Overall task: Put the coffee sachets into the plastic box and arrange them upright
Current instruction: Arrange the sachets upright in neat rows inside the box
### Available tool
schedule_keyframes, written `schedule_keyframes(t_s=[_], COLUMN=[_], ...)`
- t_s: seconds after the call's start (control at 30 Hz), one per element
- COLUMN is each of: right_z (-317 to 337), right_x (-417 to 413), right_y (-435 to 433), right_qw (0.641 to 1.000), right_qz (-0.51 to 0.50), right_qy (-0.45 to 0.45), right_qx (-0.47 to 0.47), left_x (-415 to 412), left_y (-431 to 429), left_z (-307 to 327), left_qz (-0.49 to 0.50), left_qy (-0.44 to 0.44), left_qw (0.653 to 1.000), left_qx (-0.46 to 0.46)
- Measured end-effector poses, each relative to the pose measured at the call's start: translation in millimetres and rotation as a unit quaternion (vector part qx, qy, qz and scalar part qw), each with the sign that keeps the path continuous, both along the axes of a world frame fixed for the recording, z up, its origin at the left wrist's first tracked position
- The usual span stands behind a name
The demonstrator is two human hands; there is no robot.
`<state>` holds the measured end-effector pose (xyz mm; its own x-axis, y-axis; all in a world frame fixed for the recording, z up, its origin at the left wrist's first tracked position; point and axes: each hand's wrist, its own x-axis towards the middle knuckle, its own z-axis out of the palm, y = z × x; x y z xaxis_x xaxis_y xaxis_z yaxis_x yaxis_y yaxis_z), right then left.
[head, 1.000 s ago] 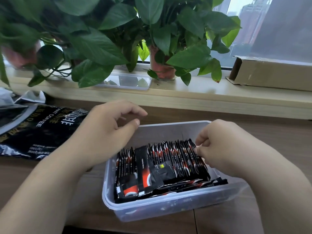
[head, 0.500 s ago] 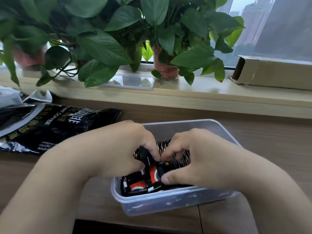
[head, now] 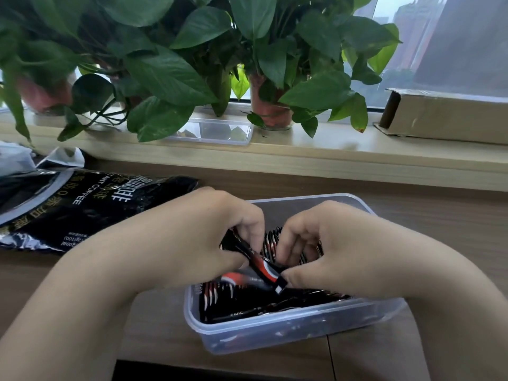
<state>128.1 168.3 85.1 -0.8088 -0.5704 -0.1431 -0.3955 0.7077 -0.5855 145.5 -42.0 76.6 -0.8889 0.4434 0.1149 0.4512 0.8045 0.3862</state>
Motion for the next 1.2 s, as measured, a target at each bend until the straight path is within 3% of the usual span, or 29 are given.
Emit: schedule_keyframes(t_s=[0.13,0.27,0.47,0.67,0.87,1.07,1.2], right_z=[10,13,13,5,-7,-7,-11], right_x=[-2,-3,-9,-4,-8,-9,-8], right_y=[14,25,40,24,10,10,9], right_qw=[0.995,0.985,0.966,0.93,0.879,0.867,0.881], right_qz=[-0.035,-0.088,-0.128,-0.061,-0.093,-0.113,-0.135], right_qy=[0.01,-0.011,0.058,0.073,0.118,0.144,0.199], right_qx=[-0.095,-0.15,-0.216,-0.356,-0.452,-0.463,-0.407], left_x=[4,6,2,7,11,12,10], left_y=[-3,-4,-3,23,39,44,44], left_z=[7,7,6,2,2,0,-5], left_qz=[0.038,0.094,0.182,0.162,0.1,0.087,0.095], left_qy=[0.039,0.056,-0.042,-0.072,-0.105,-0.114,-0.048], left_qw=[0.994,0.986,0.943,0.935,0.935,0.897,0.915], left_qx=[0.092,0.129,0.277,0.306,0.325,0.418,0.389])
